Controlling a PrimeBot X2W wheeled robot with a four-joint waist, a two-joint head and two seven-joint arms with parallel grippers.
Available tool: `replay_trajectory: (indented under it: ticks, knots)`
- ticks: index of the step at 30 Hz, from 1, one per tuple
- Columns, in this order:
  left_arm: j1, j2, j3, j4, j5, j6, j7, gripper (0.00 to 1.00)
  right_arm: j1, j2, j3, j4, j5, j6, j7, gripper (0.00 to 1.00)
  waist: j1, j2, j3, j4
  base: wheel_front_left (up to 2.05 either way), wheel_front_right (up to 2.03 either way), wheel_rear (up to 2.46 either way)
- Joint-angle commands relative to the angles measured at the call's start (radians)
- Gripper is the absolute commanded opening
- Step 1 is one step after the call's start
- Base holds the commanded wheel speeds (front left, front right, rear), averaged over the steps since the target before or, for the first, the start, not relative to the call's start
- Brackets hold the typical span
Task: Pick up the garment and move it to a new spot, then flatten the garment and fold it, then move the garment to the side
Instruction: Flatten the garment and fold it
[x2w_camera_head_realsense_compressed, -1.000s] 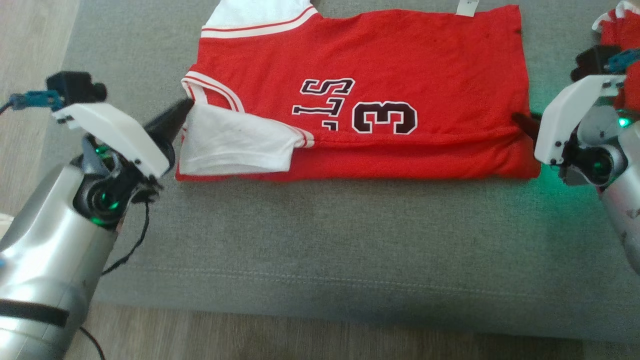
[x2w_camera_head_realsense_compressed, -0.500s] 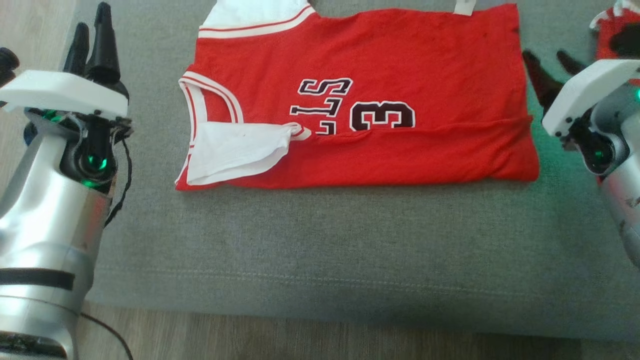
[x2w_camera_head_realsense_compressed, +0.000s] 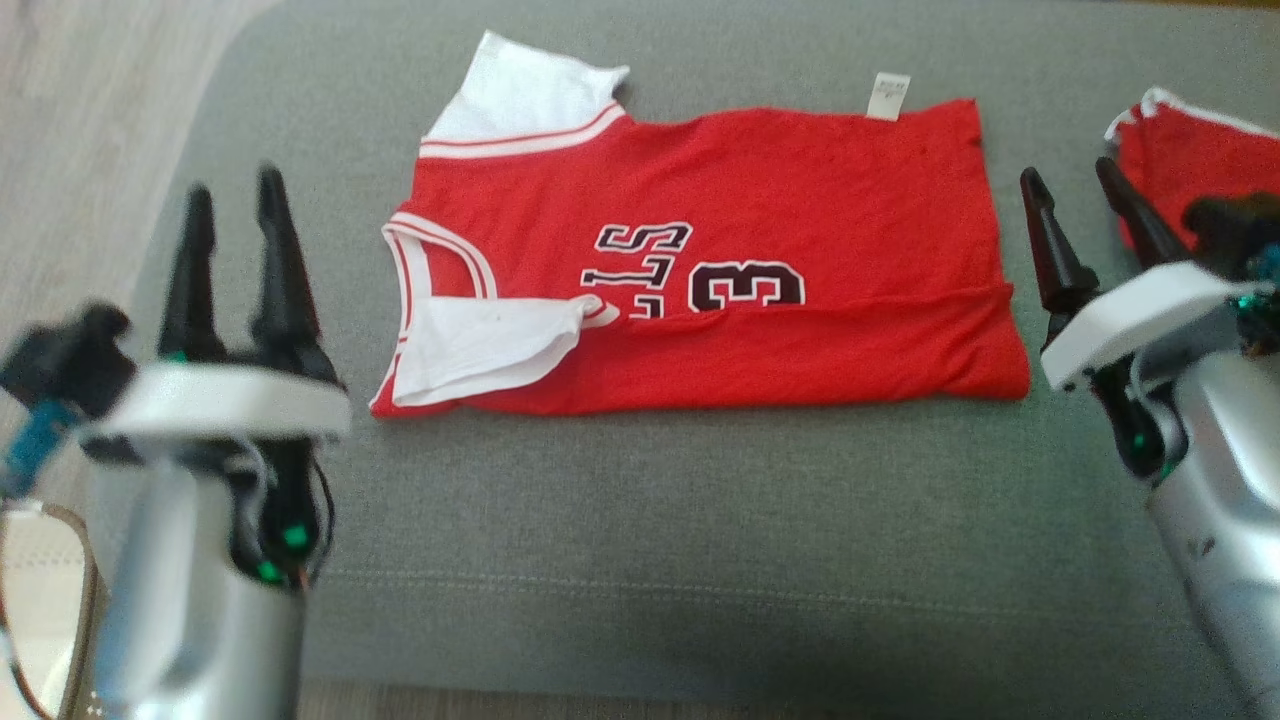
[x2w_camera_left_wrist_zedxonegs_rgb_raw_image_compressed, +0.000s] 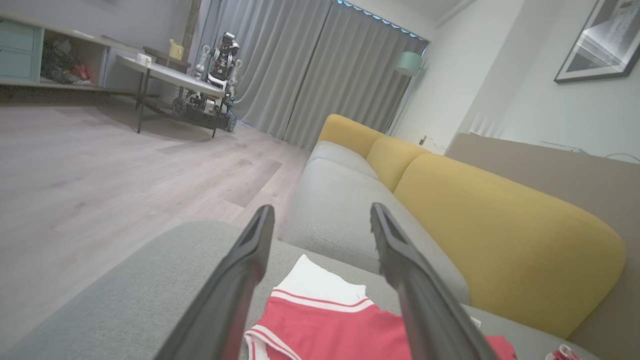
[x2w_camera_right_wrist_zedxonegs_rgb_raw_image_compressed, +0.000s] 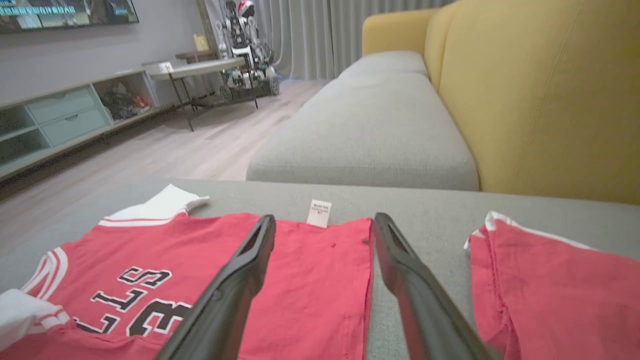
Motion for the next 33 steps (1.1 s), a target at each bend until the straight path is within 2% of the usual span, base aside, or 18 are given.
replay_trajectory:
  ticks: [1,7,8,10,13,21,25,33]
  knots:
    - [0.012,0.004,0.049,-0.069,0.056,-0.008,-0.005,1.0,0.048,0.021,-0.049,-0.087,-0.062,0.0,-0.013,1.0,0.0,0.0,-0.031,-0.004,0.0,0.0,0.0]
    - [0.195,-0.05,0.061,-0.119,0.184,-0.032,-0.005,1.0,0.301,0.159,-0.254,-0.308,-0.284,0.0,-0.013,1.0,0.0,0.0,-0.078,-0.007,0.0,0.0,0.0]
    - [0.195,-0.05,0.061,-0.119,0.184,-0.032,-0.005,1.0,0.301,0.159,-0.254,-0.308,-0.284,0.0,-0.013,1.0,0.0,0.0,-0.078,-0.007,0.0,0.0,0.0]
    - [0.257,-0.058,0.066,-0.11,0.197,-0.032,-0.005,1.0,0.396,0.222,-0.308,-0.374,-0.349,0.0,-0.013,1.0,0.0,0.0,-0.091,-0.01,0.0,0.0,0.0]
    - [0.295,-0.059,0.046,-0.087,0.186,-0.025,-0.005,1.0,0.451,0.257,-0.332,-0.405,-0.383,0.0,-0.013,1.0,0.0,0.0,-0.095,-0.017,0.0,0.0,0.0]
    - [0.269,-0.06,0.003,0.023,0.17,0.011,-0.005,1.0,0.458,0.288,-0.317,-0.441,-0.412,0.0,-0.013,1.0,0.0,0.0,-0.062,-0.049,0.0,0.0,0.0]
    - [0.206,-0.06,-0.016,0.134,0.189,0.026,-0.005,1.0,0.441,0.291,-0.31,-0.452,-0.409,0.0,-0.013,1.0,0.0,0.0,-0.034,-0.069,0.0,0.0,0.0]
    - [0.077,-0.06,0.012,0.393,0.237,0.092,-0.005,1.0,0.419,0.294,-0.305,-0.464,-0.401,0.0,-0.013,1.0,0.0,0.0,0.018,-0.103,0.0,0.0,0.0]
